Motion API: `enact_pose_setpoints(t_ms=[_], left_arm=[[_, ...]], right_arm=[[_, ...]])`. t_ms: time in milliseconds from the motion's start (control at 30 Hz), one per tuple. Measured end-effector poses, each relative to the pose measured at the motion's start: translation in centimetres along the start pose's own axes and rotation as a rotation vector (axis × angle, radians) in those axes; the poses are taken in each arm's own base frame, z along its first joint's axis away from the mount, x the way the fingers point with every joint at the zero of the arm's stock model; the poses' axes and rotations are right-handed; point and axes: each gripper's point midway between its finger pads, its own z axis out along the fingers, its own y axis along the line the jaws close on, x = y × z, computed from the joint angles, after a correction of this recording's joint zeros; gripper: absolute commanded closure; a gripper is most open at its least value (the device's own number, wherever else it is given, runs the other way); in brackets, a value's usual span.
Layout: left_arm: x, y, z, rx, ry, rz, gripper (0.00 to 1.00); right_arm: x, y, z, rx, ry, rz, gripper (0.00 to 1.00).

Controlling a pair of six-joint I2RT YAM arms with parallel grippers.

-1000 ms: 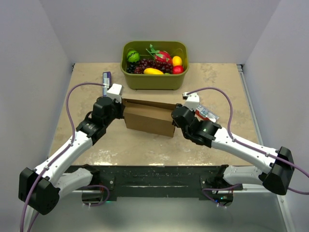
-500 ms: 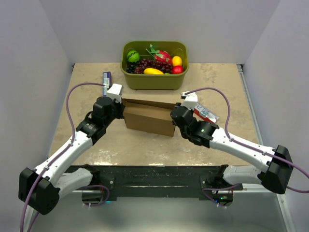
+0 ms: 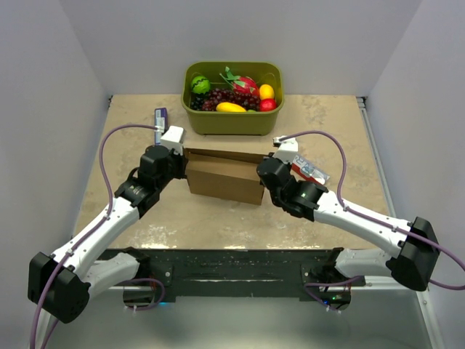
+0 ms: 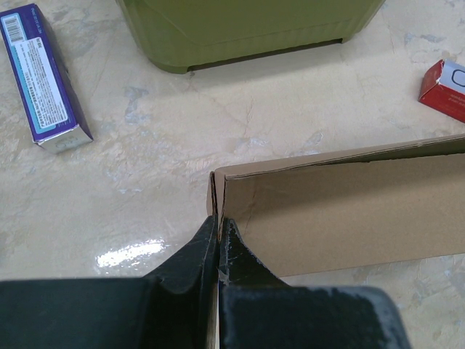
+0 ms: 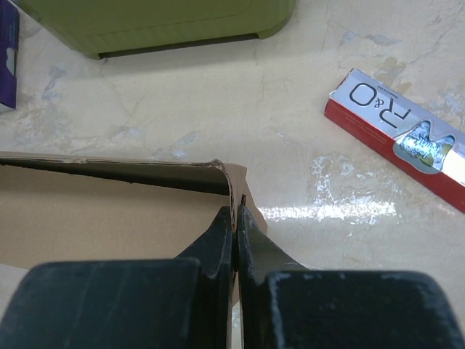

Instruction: Fold the paper box

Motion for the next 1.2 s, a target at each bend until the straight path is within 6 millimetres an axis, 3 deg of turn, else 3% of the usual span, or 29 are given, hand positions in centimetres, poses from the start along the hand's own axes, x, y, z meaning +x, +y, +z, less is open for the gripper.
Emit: enact_pose_setpoints(t_ms=[100,133,233,367,500,700,900,1000,1033,1133,1200], left_arm=[[0.0,0.0,0.0,0.000,0.000,0.000,1.00],[0.0,0.0,0.0,0.000,0.000,0.000,1.00],[0.0,0.0,0.0,0.000,0.000,0.000,1.00],[0.0,0.0,0.0,0.000,0.000,0.000,1.00],[0.0,0.0,0.0,0.000,0.000,0.000,1.00],[0.0,0.0,0.0,0.000,0.000,0.000,1.00],[0.0,0.0,0.0,0.000,0.000,0.000,1.00],[0.0,0.0,0.0,0.000,0.000,0.000,1.00],[0.0,0.0,0.0,0.000,0.000,0.000,1.00],[0.0,0.0,0.0,0.000,0.000,0.000,1.00],[0.0,0.0,0.0,0.000,0.000,0.000,1.00]], right_arm=[[0.0,0.0,0.1,0.002,-0.006,0.003,1.00],[0.0,-0.1,0.1,0.002,-0.008,0.005,0.84],[0.0,-0.1,0.1,-0.006,0.000,0.004,0.59],[0.1,-0.4,-0.1,-0.003,0.023,-0.018,0.48],[-0.7,-0.3,-0.8,-0.016,0.036,-0.026,0.46],[-2.9,-0.1,-2.1,-0.038,0.013,0.003,0.48],[-2.3,-0.5,-2.1,-0.018,0.037,-0.027,0.58],[-1.9,-0.6,-1.9,-0.012,0.045,-0.040,0.72],[-1.8,-0.6,-1.8,-0.011,0.049,-0.046,0.82],[-1.5,-0.3,-1.6,-0.020,0.058,-0.052,0.98],[-1.4,0.0,-1.7,-0.036,0.064,-0.051,1.00]])
